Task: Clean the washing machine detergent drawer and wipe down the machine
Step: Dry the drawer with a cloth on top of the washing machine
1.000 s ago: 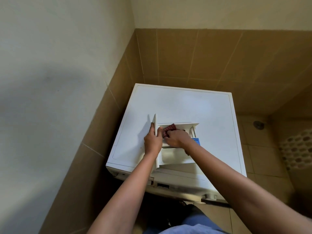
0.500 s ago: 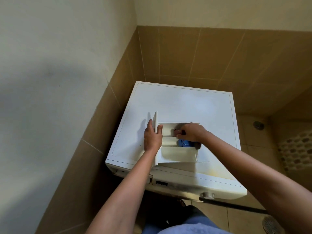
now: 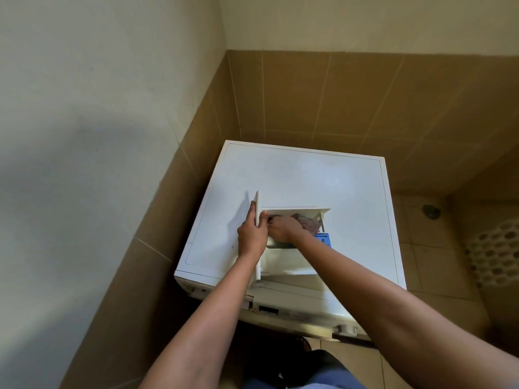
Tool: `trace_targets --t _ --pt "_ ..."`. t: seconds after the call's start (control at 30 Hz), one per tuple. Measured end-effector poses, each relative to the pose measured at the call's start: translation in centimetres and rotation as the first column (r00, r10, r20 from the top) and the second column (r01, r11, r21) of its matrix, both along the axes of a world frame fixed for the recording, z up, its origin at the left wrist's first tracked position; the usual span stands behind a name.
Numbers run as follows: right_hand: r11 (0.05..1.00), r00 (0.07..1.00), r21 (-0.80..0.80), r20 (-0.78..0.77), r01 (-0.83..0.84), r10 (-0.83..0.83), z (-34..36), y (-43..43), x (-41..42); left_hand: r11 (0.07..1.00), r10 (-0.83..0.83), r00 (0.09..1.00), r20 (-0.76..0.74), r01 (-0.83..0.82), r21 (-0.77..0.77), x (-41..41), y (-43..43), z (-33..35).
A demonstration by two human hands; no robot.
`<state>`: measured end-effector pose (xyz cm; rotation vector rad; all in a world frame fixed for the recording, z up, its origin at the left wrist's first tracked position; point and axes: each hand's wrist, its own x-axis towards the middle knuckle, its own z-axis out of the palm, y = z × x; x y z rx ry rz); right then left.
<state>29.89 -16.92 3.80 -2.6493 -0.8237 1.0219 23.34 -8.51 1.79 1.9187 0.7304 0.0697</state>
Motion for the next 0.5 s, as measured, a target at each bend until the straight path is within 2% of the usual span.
trace_targets --t 0.17,0.3,0.4,0.43,0.5 --pt "0.952 0.993 0.284 -0.055 0.114 -0.103 1.8 -3.4 -0.7 1.000 -0.003 1.000 -0.012 0.003 0.012 -0.2 0.1 0.1" --pt "0.875 0.965 0.410 -0.140 0.259 -0.220 1.5 -5.6 -1.2 1.000 -0.010 1.000 -0.009 0.010 0.010 -0.3 0.0 0.3" --pt "0.725 0.881 0.510 -0.354 0.463 -0.314 2.5 -6.7 -0.6 1.000 -0.010 1.000 -0.009 0.010 0.005 -0.4 0.0 0.6" --pt "0.659 0.853 0.544 -0.365 0.520 -0.372 3.2 -7.0 -0.3 1.000 -0.011 1.000 -0.011 0.011 0.005 -0.4 0.0 0.7" --pt "0.509 0.793 0.646 -0.265 0.569 -0.549 4.3 -7.5 0.5 1.000 -0.014 1.000 -0.016 0.014 0.014 -0.5 0.0 0.6"
